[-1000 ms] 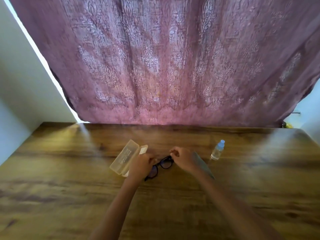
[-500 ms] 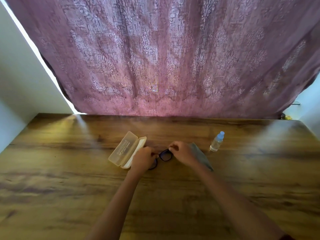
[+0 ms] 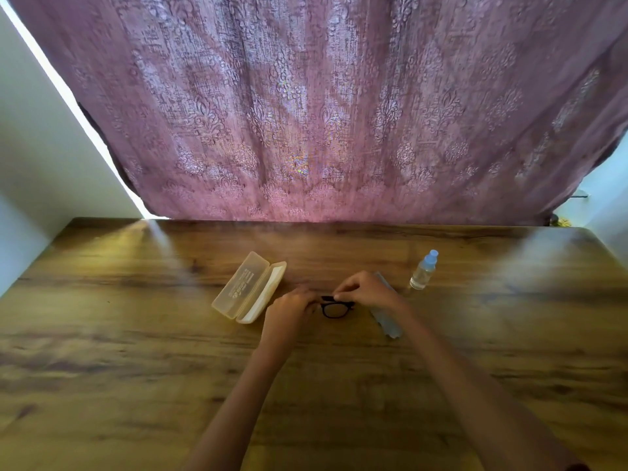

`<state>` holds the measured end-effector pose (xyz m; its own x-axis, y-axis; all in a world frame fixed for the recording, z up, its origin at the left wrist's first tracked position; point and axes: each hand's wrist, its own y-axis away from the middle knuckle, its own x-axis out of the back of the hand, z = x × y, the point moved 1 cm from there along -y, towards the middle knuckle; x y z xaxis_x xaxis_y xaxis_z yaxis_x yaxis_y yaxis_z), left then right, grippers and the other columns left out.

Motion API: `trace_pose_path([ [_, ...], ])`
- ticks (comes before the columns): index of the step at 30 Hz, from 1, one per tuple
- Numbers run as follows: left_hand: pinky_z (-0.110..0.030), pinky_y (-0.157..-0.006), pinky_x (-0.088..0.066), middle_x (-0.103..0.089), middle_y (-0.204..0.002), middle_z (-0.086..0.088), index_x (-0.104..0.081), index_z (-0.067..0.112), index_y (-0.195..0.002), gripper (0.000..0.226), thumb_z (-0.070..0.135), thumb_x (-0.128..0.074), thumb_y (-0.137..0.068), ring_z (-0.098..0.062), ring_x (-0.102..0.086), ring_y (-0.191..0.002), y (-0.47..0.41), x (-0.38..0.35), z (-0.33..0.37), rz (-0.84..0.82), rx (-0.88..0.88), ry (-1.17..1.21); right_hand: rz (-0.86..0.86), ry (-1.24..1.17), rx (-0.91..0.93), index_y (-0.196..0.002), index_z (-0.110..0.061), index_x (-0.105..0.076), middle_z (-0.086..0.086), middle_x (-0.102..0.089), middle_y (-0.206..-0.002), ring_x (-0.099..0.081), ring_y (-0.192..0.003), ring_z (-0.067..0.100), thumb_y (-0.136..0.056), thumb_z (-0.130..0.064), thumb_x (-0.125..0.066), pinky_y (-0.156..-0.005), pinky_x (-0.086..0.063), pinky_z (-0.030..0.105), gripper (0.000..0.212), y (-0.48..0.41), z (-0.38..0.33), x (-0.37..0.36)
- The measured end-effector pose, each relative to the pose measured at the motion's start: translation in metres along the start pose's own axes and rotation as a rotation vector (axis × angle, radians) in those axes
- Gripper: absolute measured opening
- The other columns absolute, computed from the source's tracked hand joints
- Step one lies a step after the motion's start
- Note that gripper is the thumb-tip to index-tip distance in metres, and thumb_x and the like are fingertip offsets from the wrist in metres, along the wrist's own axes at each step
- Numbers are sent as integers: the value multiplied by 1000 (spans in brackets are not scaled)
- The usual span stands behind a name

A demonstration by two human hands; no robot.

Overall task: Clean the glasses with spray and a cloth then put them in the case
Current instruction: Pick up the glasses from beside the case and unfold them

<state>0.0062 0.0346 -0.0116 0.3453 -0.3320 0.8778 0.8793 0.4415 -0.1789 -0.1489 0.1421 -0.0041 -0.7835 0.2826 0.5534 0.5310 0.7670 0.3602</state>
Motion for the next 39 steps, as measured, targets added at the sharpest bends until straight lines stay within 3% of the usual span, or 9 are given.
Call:
trace_pose_path([
  [6,-28,-65,-51,-71,-94,9,-73,22,-98,16,21,-60,-89,-12,-65,-83,7,6,2,-27,-53,47,-3,106,63,-96,-15,-75,-7,-68,-85,-58,-74,-2,-83,-18,-73,-61,-39,10,14,6,2,2],
  [10,-25,-60,-45,-71,-84,0,-75,15,-91,11,22,-67,-86,-17,-64,-75,-8,17,-3,120,-45,53,-2,129,106,-98,-17,-73,-14,-65,-85,-57,-77,-6,-83,-20,-72,-62,-38,9,15,8,1,0],
  [15,-38,-80,-53,-74,-94,-2,-75,20,-101,24,36,-64,-87,-20,-65,-85,-32,23,-14,-274,82,10,25,136,130,-97,-19,-73,-17,-64,-85,-56,-77,-8,-82,-21,-73,-64,-37,7,15,10,0,0],
  [19,-26,-80,-49,-74,-99,0,-76,19,-99,20,31,-68,-85,-13,-63,-85,-37,26,-11,-387,54,122,68,130,165,-92,-19,-75,-18,-64,-80,-58,-77,-5,-80,-19,-75,-67,-39,9,12,10,0,2],
  [22,-26,-82,-49,-74,-99,0,-76,17,-99,19,28,-68,-85,-14,-64,-88,-38,27,-10,-412,62,161,75,136,176,-90,-20,-76,-18,-65,-80,-60,-80,-3,-79,-20,-76,-70,-42,13,11,9,2,3],
  [27,-20,-64,-39,-73,-90,-4,-75,15,-98,22,32,-66,-87,-12,-57,-72,-39,26,-11,-336,115,95,181,90,209,-81,-34,-69,-18,-67,-83,-60,-80,-7,-73,-25,-80,-72,-44,14,17,11,3,2],
  [31,-34,-66,-47,-68,-75,-11,-71,3,-78,30,31,-65,-88,-21,-59,-68,-41,28,-13,-223,228,159,244,109,219,-71,-41,-66,-20,-63,-79,-57,-78,-10,-72,-28,-80,-64,-38,8,19,14,4,5],
  [34,-34,-72,-48,-66,-79,-5,-70,4,-86,29,33,-64,-89,-21,-60,-76,-43,33,-17,-130,348,239,198,122,219,-84,-31,-75,-29,-63,-75,-57,-78,-19,-79,-25,-75,-66,-37,3,8,15,6,6],
  [39,-27,-59,-41,-63,-69,-4,-71,6,-94,23,26,-62,-91,-16,-54,-63,-44,36,-18,-29,476,319,193,146,181,-93,-24,-74,-24,-64,-83,-57,-78,-13,-85,-22,-70,-75,-39,11,9,14,12,4],
])
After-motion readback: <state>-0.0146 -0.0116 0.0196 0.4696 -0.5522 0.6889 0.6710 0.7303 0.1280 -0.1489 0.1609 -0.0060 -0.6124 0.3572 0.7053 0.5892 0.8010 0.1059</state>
